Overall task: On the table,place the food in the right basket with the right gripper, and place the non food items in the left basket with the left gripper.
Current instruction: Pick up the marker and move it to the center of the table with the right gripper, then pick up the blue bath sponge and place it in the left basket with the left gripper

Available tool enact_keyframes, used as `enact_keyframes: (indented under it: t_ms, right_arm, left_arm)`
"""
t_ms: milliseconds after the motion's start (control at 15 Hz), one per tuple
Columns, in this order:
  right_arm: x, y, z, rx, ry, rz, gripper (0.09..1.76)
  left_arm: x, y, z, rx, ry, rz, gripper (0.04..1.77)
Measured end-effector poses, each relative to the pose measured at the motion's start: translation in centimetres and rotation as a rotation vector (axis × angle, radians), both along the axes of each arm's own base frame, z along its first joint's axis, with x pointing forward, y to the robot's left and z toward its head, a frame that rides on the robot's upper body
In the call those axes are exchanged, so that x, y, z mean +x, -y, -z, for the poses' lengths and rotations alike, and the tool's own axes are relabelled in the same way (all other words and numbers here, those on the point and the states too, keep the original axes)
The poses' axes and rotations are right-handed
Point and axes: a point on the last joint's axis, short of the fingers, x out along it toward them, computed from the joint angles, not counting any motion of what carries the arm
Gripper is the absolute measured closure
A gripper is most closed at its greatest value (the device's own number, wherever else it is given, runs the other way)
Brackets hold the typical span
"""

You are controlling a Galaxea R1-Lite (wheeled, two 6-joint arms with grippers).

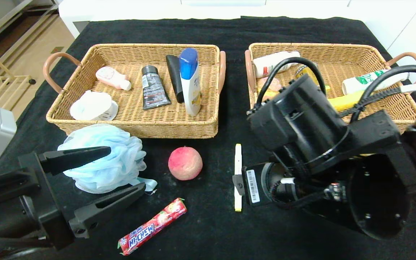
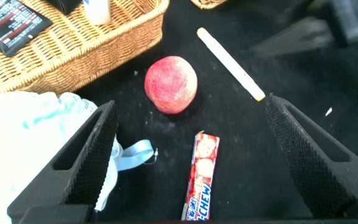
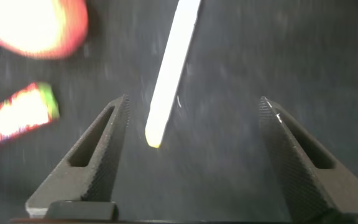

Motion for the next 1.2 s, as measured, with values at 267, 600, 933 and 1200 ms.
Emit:
enact_keyframes:
  t_ms: [267, 600, 933, 1200]
  right_arm:
    - [0.2, 3.4, 1.0, 0.090, 0.062, -0.155, 0.26]
    - [0.1, 7.2, 3.1, 0.123, 0.191, -0.319, 0.20]
    - [-3.3, 10.9, 2.3, 0.146, 0.251, -0.424, 0.17]
    - [-4.8, 13.1, 2.0, 0.165, 0.288, -0.474, 0.16]
  left_arm:
    - [-0.1, -0.1, 0.3, 0.012, -0.024, -0.030, 0.09]
    - [-1.0, -0.7, -0.1, 0.026, -0.042, -0.064, 0.09]
    - [-1.6, -1.1, -0.9, 0.039, -0.054, -0.126, 0.09]
    - [-1.9, -1.8, -2.2, 0.051, -0.065, -0.202, 0.09]
